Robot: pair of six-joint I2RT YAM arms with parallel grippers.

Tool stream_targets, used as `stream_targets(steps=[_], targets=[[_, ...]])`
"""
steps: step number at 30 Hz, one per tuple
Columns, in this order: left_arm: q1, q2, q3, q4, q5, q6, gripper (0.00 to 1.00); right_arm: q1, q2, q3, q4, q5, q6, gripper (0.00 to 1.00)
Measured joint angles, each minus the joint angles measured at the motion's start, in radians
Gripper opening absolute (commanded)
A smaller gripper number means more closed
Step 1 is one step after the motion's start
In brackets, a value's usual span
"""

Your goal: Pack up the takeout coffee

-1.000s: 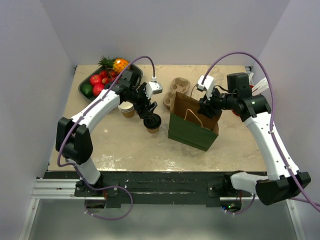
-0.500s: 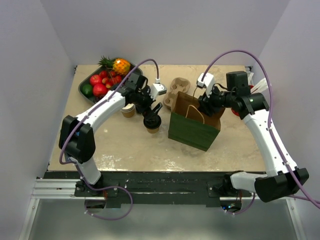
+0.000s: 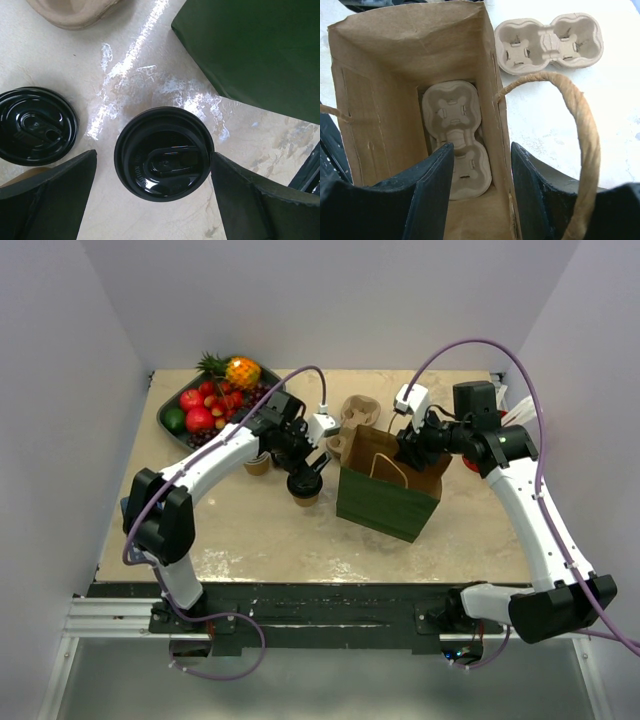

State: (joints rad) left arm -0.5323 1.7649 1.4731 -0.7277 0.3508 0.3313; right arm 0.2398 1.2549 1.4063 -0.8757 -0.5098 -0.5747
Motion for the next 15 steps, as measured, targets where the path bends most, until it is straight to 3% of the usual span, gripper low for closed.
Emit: stream_targets(steps=[15], targets=[[-0.012,0.026,0.0,-0.042,-0.052,-0.035,0.92,-0.003,0.002,0.0,0.01,0.003,0.0,0.53]])
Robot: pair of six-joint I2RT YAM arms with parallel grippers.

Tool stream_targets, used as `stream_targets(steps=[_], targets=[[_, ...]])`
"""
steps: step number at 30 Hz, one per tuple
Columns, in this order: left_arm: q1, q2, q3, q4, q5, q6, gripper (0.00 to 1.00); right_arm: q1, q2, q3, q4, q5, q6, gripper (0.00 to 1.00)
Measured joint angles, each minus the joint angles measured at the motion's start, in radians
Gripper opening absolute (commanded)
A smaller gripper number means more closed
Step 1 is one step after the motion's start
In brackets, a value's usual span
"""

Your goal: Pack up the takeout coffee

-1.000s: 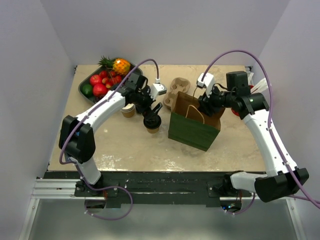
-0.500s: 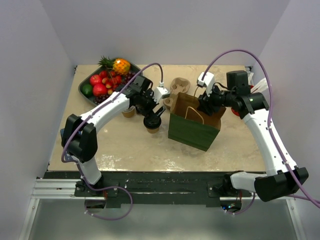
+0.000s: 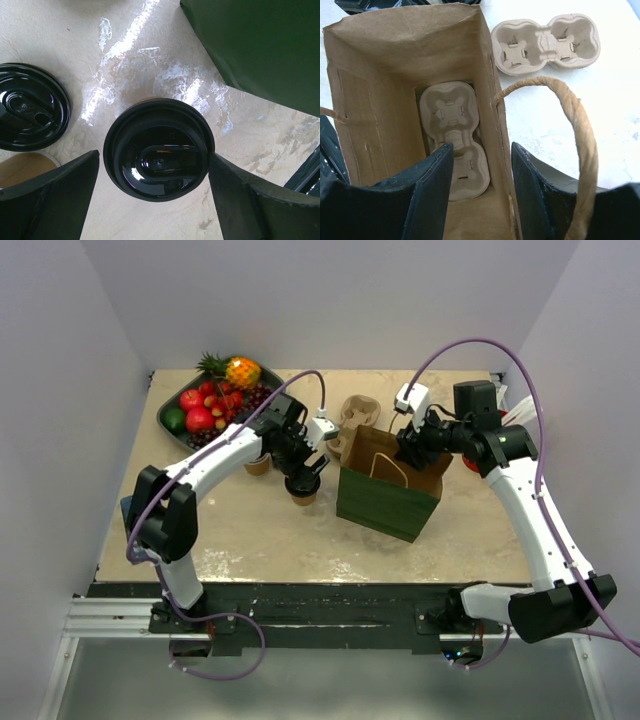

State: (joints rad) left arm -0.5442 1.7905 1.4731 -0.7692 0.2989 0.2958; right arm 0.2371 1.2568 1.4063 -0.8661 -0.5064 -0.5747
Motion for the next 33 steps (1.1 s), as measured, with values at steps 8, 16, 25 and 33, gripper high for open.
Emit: stream_targets(steps=[8,16,25,33], targets=[[0.0,0.012,0.002,-0.02,-0.024,-0.027,0.83,-0.003,0.0,0.0,0.002,0.002,0.0,0.53],[-0.001,0.04,0.051,-0.079,-0.046,-0.035,0.69,-0.003,0.0,0.0,0.015,0.003,-0.001,0.53],[0.0,0.04,0.053,-0.089,-0.05,-0.029,0.82,-0.004,0.042,0.002,0.021,0.003,-0.004,0.53],[-0.001,0.031,0.053,-0.089,-0.096,-0.024,0.88,-0.008,0.048,0.01,0.019,0.003,-0.008,0.53]])
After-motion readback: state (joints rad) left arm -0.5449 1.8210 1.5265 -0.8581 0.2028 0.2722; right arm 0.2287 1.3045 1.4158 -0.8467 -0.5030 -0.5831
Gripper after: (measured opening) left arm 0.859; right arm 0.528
